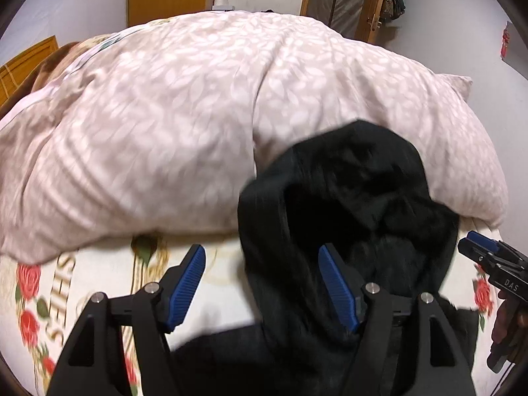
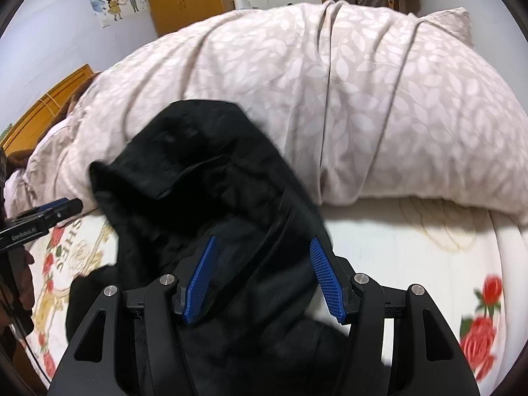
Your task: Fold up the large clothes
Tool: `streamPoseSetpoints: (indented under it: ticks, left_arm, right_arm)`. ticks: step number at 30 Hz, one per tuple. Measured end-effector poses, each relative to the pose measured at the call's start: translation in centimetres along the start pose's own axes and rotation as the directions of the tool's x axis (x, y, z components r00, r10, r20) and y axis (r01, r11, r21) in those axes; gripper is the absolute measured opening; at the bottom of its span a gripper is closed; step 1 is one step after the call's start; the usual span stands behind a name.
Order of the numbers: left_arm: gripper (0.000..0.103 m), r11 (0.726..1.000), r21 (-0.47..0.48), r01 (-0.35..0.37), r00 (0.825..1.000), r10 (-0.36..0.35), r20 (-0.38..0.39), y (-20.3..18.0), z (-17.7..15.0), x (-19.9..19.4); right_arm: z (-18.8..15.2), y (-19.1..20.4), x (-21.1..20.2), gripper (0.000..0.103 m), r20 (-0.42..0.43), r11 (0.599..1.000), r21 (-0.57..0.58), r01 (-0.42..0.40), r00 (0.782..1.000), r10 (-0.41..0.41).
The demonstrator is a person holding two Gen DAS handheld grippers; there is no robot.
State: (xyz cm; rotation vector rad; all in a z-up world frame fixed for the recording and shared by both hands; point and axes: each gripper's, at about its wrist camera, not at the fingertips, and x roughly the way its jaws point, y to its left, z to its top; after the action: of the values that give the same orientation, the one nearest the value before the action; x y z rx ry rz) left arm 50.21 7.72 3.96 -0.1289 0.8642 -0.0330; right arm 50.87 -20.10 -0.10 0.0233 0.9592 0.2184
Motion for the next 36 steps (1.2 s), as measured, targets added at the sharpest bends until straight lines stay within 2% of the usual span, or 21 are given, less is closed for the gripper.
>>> streamPoseSetpoints:
  ticks: [6, 8, 13, 14, 15, 16, 17, 18, 20, 23, 31, 36]
  left_arm:
    - [0.075, 0.999, -0.032, 0.033, 0.999, -0.032, 0.037, 0.5, 3.3, 3.8]
    - [0.076, 0.998, -0.035, 0.045, 0.999, -0.044, 0.019, 0.4, 3.4, 5.3]
    - [0.074, 0.998, 0.027, 0.058, 0.996, -0.056, -0.069, -1.1, 2.3, 9.4]
    - [0.066, 0.997, 0.029, 0.073, 0.994, -0.070, -0.080, -1.3, 1.9, 10.0]
    - [0.058, 0.997, 0.033, 0.074, 0.993, -0.071, -0.091, -1.6, 1.6, 10.5]
    - [0.044, 0.996, 0.040, 0.077, 0.992, -0.072, -0.101, -1.9, 1.3, 10.8]
    - [0.032, 0.995, 0.042, 0.087, 0.992, -0.083, -0.100, -2.1, 1.0, 10.9]
    - [0.029, 0.995, 0.043, 0.091, 0.992, -0.087, -0.092, -2.2, 0.8, 10.7]
    - [0.018, 0.994, 0.048, 0.094, 0.994, -0.091, -0.064, -2.5, 0.4, 9.8]
    - [0.012, 0.992, 0.055, 0.115, 0.993, -0.114, -0.013, -2.9, 0.0, 7.0]
    - [0.011, 0.985, 0.075, 0.157, 0.984, -0.162, 0.069, -3.6, -2.6, -2.3]
    - [0.011, 0.979, 0.080, 0.185, 0.978, -0.192, 0.084, -3.2, -6.7, -8.3]
  right_arm:
    - [3.3, -1.9, 4.1, 0.059, 0.017, 0.999, 0.022, -0.044, 0.999, 0.044]
    - [3.7, -1.9, 5.4, 0.059, 0.002, 0.998, 0.014, -0.064, 0.998, 0.064]
    - [4.3, -1.2, 8.7, 0.059, -0.065, 0.996, -0.008, -0.088, 0.994, 0.088]
    - [4.3, -0.9, 9.1, 0.057, -0.073, 0.996, -0.017, -0.082, 0.994, 0.081]
    - [4.2, -0.7, 9.4, 0.040, -0.084, 0.997, -0.030, -0.077, 0.994, 0.074]
    - [4.2, -0.6, 9.7, 0.020, -0.090, 0.996, -0.032, -0.083, 0.993, 0.080]
    - [4.0, -0.6, 9.5, 0.016, -0.085, 0.996, -0.032, -0.086, 0.993, 0.083]
    - [3.7, -0.4, 9.0, 0.014, -0.073, 0.996, -0.040, -0.084, 0.994, 0.081]
    - [3.3, -0.1, 7.8, 0.012, -0.052, 0.995, -0.048, -0.091, 0.995, 0.089]
    - [2.8, 0.3, 4.8, 0.011, -0.007, 0.993, -0.052, -0.109, 0.994, 0.109]
    - [0.3, 1.9, -5.4, 0.011, 0.092, 0.987, -0.056, -0.153, 0.983, 0.158]
    - [-3.1, 3.3, -11.6, 0.009, 0.122, 0.984, -0.067, -0.166, 0.977, 0.174]
